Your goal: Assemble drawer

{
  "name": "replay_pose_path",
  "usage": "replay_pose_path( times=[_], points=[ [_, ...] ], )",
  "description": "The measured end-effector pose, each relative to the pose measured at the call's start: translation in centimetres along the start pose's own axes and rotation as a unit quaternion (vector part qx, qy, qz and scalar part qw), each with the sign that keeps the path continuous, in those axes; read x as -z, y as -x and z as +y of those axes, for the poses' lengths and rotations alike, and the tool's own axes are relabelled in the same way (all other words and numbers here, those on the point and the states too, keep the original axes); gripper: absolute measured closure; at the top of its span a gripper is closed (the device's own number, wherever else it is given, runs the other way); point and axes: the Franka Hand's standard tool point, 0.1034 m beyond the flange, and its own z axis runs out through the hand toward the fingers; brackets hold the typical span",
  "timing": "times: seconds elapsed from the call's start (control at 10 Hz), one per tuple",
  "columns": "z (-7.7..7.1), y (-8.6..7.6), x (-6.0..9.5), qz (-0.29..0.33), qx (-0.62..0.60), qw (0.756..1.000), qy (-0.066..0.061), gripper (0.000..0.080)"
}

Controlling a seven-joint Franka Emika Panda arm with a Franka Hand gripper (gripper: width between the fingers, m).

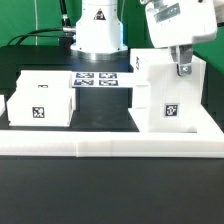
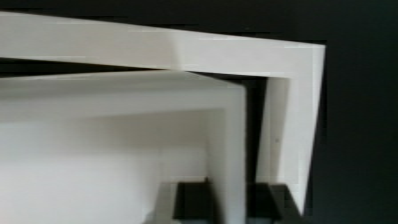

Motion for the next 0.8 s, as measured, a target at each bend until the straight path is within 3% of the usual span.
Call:
replay_pose_path(
  times=[0.2,0.4,0.8],
  points=[
    [-1.9,-0.2,-0.4,-0.001,-0.011,1.000,-0.005,0.0742],
    [-2.9,-0.4,-0.7,-0.004,-0.017,1.000,-0.001,0.0742],
    [-3.4,-0.5,-0.9,-0.007,-0.017,1.000,0.004,0.0742]
  ],
)
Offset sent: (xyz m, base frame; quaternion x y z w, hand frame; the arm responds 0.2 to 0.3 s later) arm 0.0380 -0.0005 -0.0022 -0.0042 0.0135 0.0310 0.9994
